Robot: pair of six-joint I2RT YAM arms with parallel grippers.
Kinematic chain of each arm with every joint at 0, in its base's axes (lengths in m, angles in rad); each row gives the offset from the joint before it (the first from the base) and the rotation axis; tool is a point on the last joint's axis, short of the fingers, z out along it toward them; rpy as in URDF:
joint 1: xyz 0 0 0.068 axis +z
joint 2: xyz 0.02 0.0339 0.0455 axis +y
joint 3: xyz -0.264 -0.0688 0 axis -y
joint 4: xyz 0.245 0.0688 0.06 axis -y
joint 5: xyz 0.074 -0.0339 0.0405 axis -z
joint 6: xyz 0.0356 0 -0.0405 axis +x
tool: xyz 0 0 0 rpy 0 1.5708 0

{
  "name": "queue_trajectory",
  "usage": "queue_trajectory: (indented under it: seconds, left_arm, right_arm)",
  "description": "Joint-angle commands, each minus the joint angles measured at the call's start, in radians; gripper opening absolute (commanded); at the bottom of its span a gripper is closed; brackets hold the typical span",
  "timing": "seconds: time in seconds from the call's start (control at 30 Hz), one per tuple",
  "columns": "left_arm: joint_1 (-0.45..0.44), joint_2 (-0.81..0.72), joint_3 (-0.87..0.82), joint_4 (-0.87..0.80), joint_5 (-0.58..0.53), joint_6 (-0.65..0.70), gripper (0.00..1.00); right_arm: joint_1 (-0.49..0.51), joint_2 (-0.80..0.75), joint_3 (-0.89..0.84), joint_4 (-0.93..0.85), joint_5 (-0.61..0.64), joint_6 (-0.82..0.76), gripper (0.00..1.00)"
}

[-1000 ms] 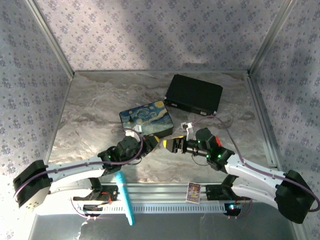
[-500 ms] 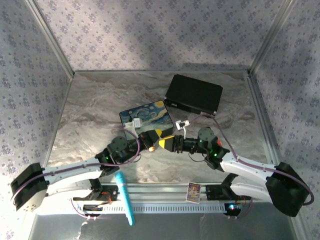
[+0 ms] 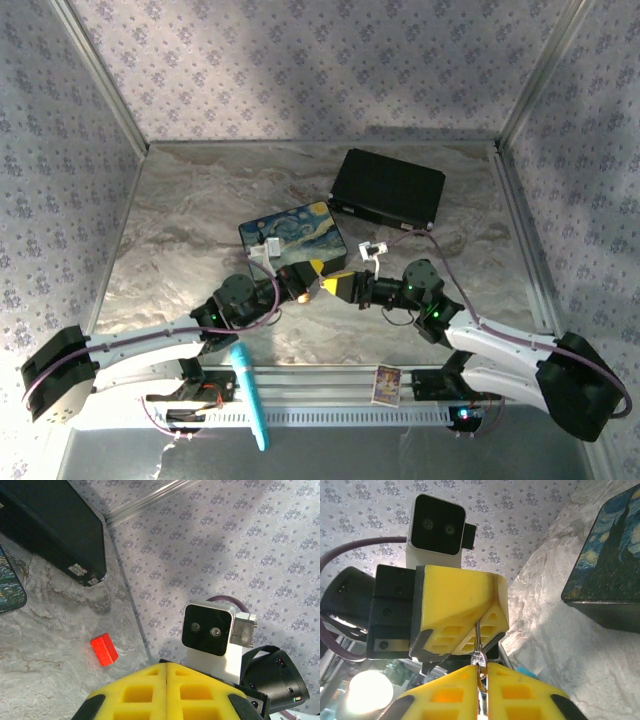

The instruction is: Unlock the padlock with the key

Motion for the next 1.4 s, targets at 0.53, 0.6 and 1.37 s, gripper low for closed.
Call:
queue_trajectory:
  seconds: [0.53, 0.6, 1.37]
  left_arm:
    - [-0.038, 0.067, -0.005, 0.121, -0.016, -0.022, 0.0]
    - [-0.038, 0.063, -0.011, 0.128, -0.023, -0.022, 0.0]
    - [-0.041, 0.048, -0.013, 0.098, -0.044, -0.025, 0.0]
  right_arm:
    - [0.018, 0.048, 0.04, 0.029, 0.015, 0.0, 0.24]
    - [0.018, 0.042, 0.03, 0.038, 0.015, 0.007, 0.21]
    - [0.007, -0.022, -0.026, 0.038, 0.046, 0.013, 0.03]
